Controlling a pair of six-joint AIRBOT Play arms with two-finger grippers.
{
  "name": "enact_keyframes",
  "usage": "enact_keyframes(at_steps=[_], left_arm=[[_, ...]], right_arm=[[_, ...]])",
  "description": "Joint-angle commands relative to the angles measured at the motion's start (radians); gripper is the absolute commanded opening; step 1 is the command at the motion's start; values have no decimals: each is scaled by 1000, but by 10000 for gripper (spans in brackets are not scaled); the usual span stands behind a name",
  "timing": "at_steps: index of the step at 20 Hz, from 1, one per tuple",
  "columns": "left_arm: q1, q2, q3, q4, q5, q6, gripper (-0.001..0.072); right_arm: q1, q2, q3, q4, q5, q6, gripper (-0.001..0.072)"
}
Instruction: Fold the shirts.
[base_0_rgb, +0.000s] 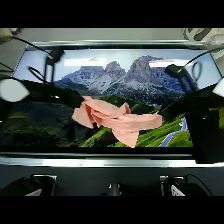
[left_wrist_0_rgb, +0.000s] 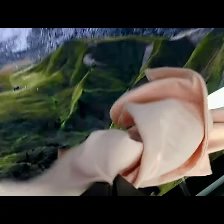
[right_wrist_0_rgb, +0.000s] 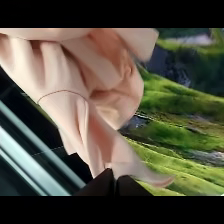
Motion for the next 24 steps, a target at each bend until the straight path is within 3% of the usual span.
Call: enact_keyframes(at_steps=[1,5,6,8,9,13,15,17,19,24], left_arm=[[2,-167,-119,-8,139,24,27],[21,-386,-17,-74,200,23,29],[27,-429,8,-121,195,23,80],[47,-477,68,-153,128,23,577],[70,-480,104,-125,68,23,650],[197,-410,215,112,-119,22,608],[253,-351,195,132,-137,-3,360],[272,-319,135,127,-134,-7,363],[268,-323,48,91,-103,-15,541],[238,-396,-132,-145,148,-41,513]], right_arm=[[0,-102,-218,-4,-300,-18,20],[0,-232,-218,13,-470,-10,20],[0,-247,-218,20,-480,8,20],[0,-257,-218,31,-487,12,20],[0,-256,-218,31,-486,8,20],[0,-256,-218,11,-422,-24,21],[0,-256,-218,-9,-382,-30,21],[0,-256,-218,-31,-369,-30,21],[0,-256,-218,-48,-370,-30,21],[0,-256,-218,-49,-368,-29,21]])
